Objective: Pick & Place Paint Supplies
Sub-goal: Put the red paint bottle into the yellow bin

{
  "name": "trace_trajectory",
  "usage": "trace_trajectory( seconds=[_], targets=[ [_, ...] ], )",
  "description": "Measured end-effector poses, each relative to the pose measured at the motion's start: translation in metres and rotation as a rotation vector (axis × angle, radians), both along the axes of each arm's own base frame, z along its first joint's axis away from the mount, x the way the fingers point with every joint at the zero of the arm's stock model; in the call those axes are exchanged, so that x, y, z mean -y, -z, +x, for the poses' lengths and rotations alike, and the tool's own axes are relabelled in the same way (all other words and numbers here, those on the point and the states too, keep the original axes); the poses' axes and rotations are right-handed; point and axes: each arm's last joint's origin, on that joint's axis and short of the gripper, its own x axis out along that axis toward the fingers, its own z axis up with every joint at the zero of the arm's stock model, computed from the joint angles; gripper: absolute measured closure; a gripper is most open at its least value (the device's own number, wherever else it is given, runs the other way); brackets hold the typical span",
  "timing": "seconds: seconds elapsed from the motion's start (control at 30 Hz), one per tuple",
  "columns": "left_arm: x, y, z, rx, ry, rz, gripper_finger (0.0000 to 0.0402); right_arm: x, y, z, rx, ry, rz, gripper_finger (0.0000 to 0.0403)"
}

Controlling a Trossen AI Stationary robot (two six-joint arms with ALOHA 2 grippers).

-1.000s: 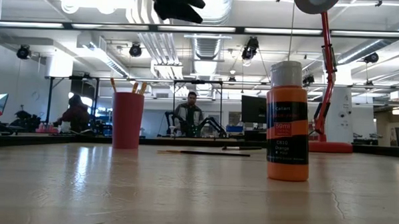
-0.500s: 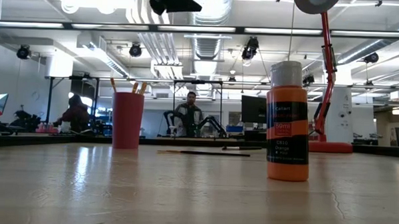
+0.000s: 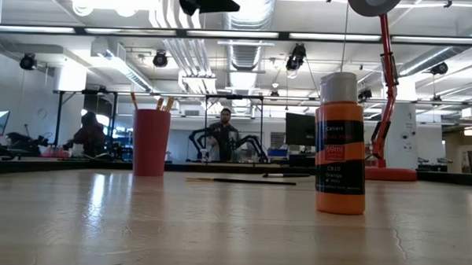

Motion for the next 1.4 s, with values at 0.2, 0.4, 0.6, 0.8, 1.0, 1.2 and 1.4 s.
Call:
trace_trajectory(
  seconds=[0.2, 0.4, 0.6, 0.8, 1.0, 1.2, 1.4],
  targets=[
    [-0.006, 0.000, -0.001, 0.006, -0.023, -0.004, 0.0083, -0.003, 0.013, -0.013, -0.013, 0.036, -0.040, 0.0290],
    [-0.010, -0.001, -0.001, 0.022, -0.041, -0.038, 0.0083, -0.001, 0.020, -0.022, -0.024, 0.008, -0.067, 0.0290],
    [-0.010, -0.001, -0.001, 0.030, -0.044, -0.064, 0.0083, 0.006, 0.022, -0.030, -0.029, -0.041, -0.073, 0.0290],
    [-0.010, -0.001, -0.001, 0.039, -0.047, -0.089, 0.0083, 0.015, 0.025, -0.034, -0.043, -0.128, -0.086, 0.0290],
    [-0.010, -0.001, -0.001, 0.048, -0.051, -0.116, 0.0083, 0.020, 0.032, -0.036, -0.052, -0.231, -0.087, 0.0290],
    [-0.010, -0.001, -0.001, 0.063, -0.057, -0.158, 0.0083, 0.018, 0.042, -0.035, -0.041, -0.287, -0.068, 0.0290],
    [-0.010, -0.001, -0.001, 0.066, -0.061, -0.165, 0.0083, 0.016, 0.061, -0.039, -0.041, -0.317, -0.062, 0.0290]
  ],
)
